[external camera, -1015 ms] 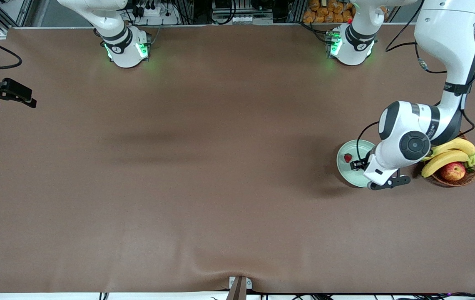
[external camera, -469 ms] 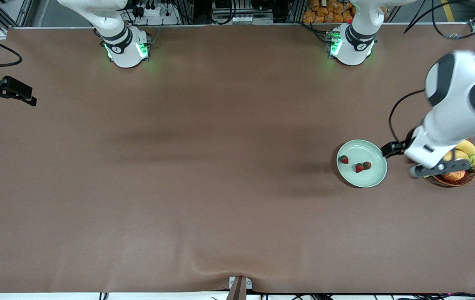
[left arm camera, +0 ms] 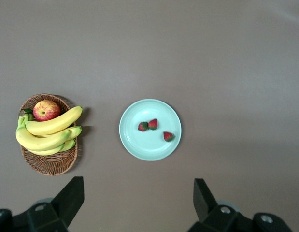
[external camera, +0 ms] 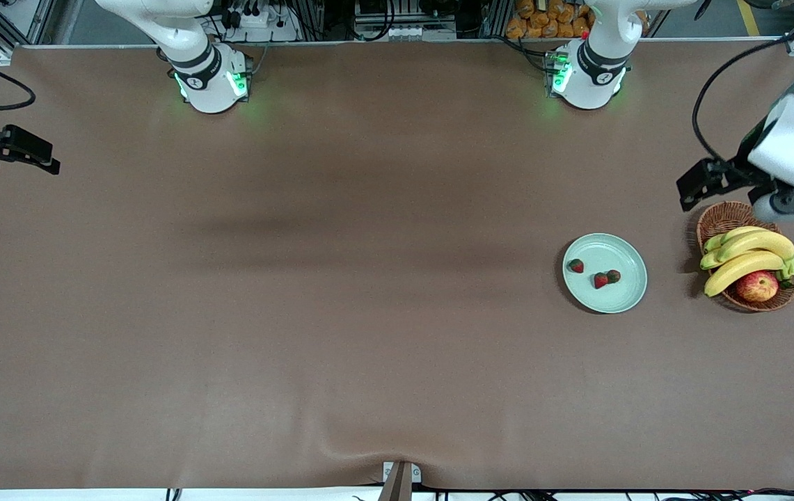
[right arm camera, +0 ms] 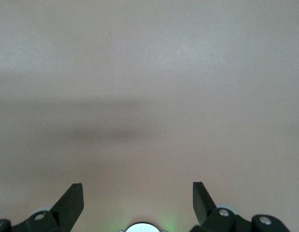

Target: Collect all strawberries into plate

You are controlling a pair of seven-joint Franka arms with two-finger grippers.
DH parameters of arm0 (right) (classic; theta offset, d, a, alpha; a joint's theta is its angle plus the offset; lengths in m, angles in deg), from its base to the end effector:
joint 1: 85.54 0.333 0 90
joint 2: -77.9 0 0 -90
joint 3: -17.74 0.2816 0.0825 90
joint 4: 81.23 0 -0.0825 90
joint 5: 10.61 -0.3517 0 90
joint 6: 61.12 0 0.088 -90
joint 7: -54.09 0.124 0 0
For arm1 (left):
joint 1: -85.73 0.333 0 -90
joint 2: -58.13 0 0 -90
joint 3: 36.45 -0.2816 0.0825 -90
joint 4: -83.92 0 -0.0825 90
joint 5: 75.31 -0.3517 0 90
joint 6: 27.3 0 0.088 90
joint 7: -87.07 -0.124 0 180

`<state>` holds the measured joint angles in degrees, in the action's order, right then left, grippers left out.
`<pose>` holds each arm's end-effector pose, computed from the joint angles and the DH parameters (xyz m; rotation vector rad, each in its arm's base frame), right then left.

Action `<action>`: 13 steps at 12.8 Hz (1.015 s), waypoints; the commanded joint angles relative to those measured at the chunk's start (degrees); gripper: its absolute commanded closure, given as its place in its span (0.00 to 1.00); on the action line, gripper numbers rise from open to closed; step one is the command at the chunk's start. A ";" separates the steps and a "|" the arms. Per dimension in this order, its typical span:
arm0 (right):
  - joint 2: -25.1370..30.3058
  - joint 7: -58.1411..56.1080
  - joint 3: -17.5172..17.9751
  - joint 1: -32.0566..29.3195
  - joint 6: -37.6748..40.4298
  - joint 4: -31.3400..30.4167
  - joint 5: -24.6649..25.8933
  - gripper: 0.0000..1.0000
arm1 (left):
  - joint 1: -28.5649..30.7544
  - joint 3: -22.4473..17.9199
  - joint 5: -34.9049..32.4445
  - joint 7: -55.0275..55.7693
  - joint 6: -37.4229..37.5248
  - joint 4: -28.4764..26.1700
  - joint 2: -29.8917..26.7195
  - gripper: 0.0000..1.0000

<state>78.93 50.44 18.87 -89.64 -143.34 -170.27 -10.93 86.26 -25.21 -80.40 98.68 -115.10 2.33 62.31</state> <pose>0.5005 -0.0251 0.5785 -3.1265 -0.0193 0.1574 0.5328 -0.0852 0.5963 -3.0745 -0.0331 -0.0776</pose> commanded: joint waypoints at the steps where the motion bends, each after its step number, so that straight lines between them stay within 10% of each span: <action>1: 0.90 -0.22 1.06 -1.61 0.66 -0.08 0.94 0.00 | 0.62 -0.34 2.10 -3.34 1.23 -0.50 -1.54 0.00; 13: -0.07 -0.22 1.06 -1.87 0.40 3.08 0.06 0.00 | -1.14 -6.93 4.57 -8.18 -0.35 -9.90 -9.09 0.00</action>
<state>78.95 50.44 18.97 -90.12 -143.31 -167.87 -10.66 85.27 -31.45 -77.15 91.06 -115.10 -3.98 56.72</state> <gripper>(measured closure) 0.000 0.000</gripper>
